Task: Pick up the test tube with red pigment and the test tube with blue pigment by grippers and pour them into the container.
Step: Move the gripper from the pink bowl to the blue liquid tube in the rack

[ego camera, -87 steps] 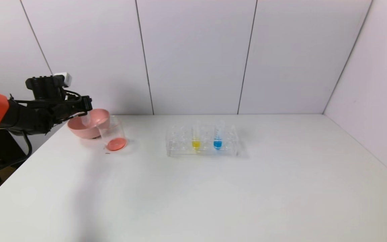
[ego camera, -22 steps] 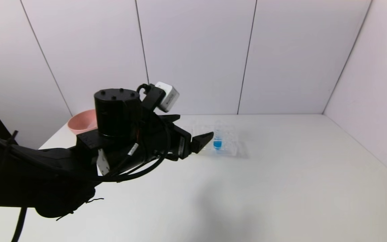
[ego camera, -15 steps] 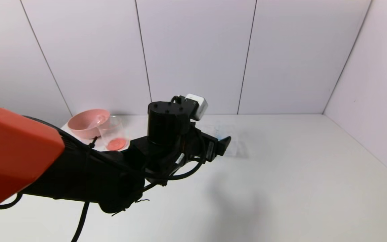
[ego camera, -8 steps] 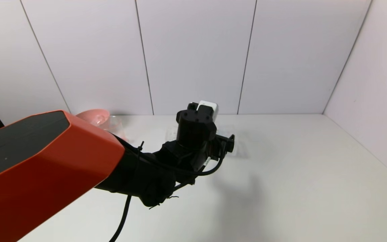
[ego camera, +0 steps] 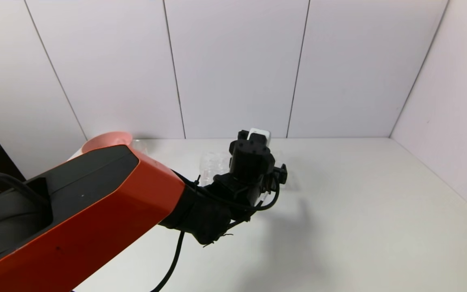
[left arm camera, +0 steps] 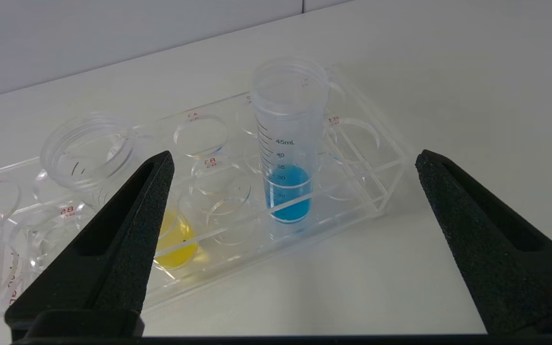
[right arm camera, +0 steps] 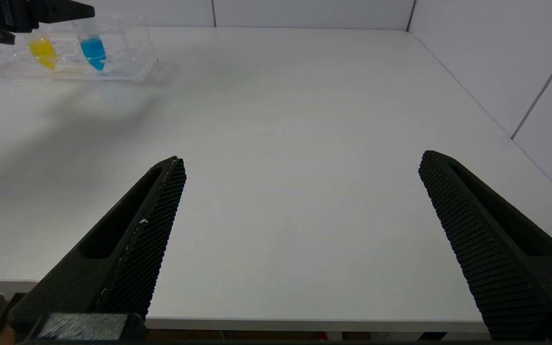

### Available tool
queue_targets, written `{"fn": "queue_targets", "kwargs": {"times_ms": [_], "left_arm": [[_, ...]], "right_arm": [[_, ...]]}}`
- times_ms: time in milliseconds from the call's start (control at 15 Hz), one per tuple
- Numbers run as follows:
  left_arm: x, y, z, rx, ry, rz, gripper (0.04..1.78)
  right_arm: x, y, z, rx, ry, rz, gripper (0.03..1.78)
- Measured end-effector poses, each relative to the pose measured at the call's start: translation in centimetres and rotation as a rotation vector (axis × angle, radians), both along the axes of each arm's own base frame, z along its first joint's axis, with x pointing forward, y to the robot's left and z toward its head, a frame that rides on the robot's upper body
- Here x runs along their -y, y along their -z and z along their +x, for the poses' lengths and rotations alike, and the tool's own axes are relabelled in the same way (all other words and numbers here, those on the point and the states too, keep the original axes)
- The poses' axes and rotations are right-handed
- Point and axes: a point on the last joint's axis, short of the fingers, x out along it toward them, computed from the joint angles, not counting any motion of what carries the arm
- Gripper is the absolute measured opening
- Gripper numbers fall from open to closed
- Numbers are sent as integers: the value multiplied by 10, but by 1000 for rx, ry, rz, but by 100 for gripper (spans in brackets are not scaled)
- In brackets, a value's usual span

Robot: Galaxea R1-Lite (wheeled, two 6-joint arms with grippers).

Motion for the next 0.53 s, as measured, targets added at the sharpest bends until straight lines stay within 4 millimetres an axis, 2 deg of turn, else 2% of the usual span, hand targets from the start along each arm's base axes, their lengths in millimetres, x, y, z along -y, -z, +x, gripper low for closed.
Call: {"fn": "queue_targets", "kwargs": {"times_ms": [533], "left_arm": [[11,6,13,19,-34,-15,176]], "right_arm": [[0,0,0,0,0,0,177]]}}
